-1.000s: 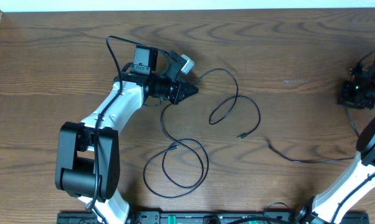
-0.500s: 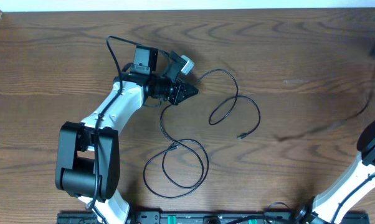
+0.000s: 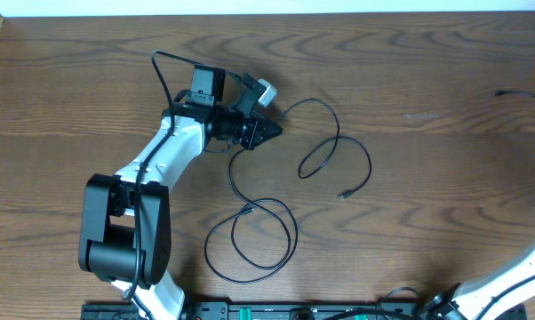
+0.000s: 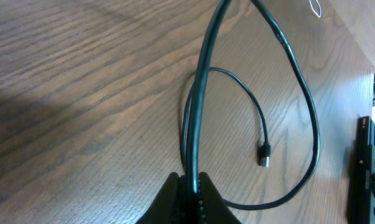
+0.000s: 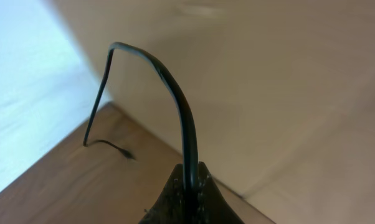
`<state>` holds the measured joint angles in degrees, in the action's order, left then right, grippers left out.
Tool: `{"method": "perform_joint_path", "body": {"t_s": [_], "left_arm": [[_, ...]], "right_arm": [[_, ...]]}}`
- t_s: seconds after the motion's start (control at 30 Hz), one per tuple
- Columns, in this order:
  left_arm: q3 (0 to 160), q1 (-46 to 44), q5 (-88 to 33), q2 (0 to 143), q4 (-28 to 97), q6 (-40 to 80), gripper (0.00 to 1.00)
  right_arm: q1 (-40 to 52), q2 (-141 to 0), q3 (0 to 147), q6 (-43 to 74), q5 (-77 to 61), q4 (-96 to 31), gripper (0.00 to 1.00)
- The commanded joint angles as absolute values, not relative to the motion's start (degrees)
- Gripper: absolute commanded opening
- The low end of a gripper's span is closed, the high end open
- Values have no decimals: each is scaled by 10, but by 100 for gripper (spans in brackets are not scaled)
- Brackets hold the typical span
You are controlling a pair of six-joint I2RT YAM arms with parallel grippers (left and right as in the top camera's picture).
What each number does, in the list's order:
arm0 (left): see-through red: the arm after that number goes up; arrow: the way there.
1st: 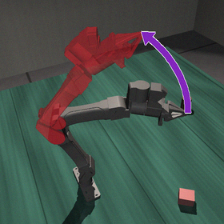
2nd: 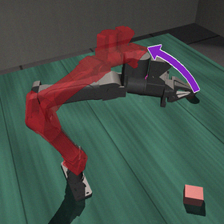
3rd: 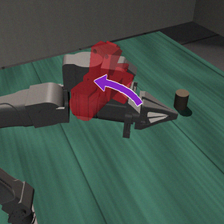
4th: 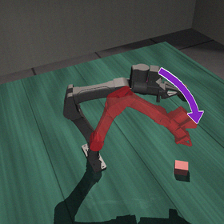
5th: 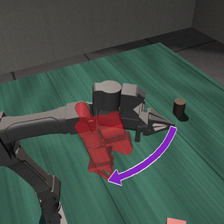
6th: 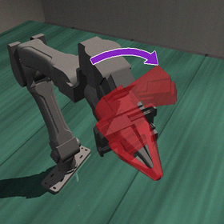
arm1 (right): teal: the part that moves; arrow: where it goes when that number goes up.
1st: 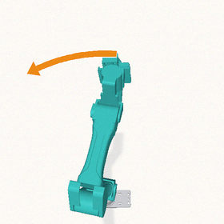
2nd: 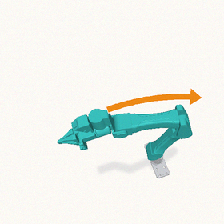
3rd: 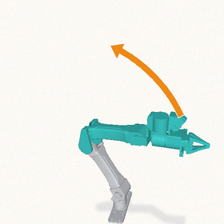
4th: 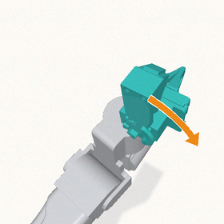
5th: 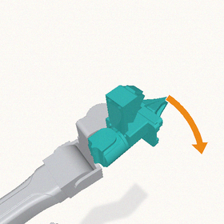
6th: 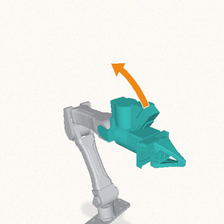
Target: Untangle cables
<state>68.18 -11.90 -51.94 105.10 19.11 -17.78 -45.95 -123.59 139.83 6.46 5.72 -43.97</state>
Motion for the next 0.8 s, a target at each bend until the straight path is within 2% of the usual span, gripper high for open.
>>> {"method": "perform_joint_path", "body": {"t_s": [0.0, 0.23, 0.27, 0.33, 0.37, 0.77], "left_arm": [[687, -120, -518, 1040, 192, -177, 8], [687, -120, -518, 1040, 179, -177, 7], [687, -120, -518, 1040, 177, -176, 7], [687, -120, -518, 1040, 175, -176, 7], [687, -120, -518, 1040, 175, -176, 7], [687, -120, -518, 1040, 175, -173, 7]], "right_arm": [[-507, -1233, 1405, 107, 15, -447, 1], [-556, -1245, 1405, 106, 7, -472, 2], [-556, -1248, 1405, 103, 6, -476, 13], [-553, -1254, 1405, 90, -5, -482, 84], [-550, -1258, 1405, 79, -15, -484, 99], [-489, -1267, 1405, 54, -40, -515, 99]]}}
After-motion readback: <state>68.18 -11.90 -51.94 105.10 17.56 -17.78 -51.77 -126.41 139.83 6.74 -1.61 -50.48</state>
